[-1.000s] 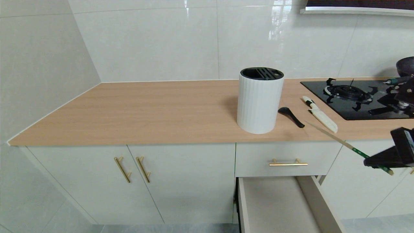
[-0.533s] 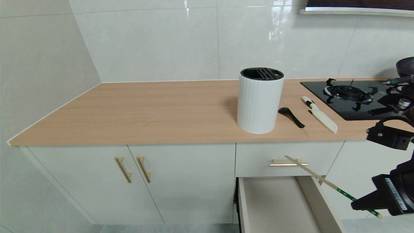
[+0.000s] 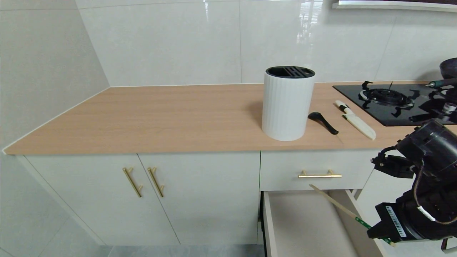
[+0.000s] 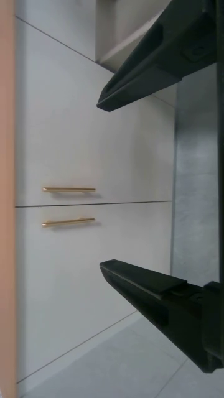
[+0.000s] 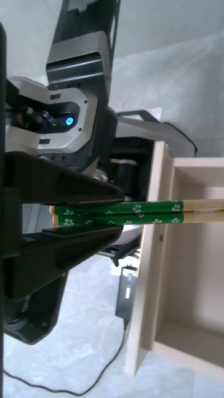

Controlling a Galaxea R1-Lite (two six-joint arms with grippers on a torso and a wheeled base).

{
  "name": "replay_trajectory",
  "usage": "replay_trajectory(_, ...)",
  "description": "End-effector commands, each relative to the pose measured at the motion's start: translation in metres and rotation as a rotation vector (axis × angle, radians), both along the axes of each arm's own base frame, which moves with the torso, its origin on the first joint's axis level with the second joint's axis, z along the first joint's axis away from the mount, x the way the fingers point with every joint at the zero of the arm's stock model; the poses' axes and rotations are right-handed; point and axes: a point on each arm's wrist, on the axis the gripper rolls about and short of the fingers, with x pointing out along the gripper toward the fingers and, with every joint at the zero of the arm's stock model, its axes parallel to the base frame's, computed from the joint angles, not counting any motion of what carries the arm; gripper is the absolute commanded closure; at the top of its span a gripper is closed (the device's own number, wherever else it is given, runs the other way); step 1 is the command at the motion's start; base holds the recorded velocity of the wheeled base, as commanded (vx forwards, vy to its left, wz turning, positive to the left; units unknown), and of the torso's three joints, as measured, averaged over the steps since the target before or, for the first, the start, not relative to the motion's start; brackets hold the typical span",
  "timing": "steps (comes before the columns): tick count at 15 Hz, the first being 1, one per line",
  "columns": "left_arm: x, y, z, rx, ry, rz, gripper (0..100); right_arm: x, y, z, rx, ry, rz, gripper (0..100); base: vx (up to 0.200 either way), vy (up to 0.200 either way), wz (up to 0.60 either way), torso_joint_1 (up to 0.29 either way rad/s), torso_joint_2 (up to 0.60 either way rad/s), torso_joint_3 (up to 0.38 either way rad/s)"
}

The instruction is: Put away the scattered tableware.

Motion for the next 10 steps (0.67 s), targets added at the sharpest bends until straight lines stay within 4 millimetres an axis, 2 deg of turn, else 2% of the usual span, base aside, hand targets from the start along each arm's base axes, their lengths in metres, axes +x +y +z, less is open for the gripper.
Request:
replay_trajectory(1, 0.0, 0.0, 0.0, -0.001, -0.001, 0.001, 0, 0.003, 0.002, -0.004, -0.01, 0.012, -0.001, 100, 0.0, 0.0, 0.0, -0.198, 0.47, 0.261)
replay_trajectory(10, 0.0, 0.0, 0.0, -0.001, -0.001, 0.001, 0, 0.014, -0.002, -0.008, -0.032, -0.022, -0.052, 100, 0.0, 0.0, 0.0, -0.193, 0.47, 0.275)
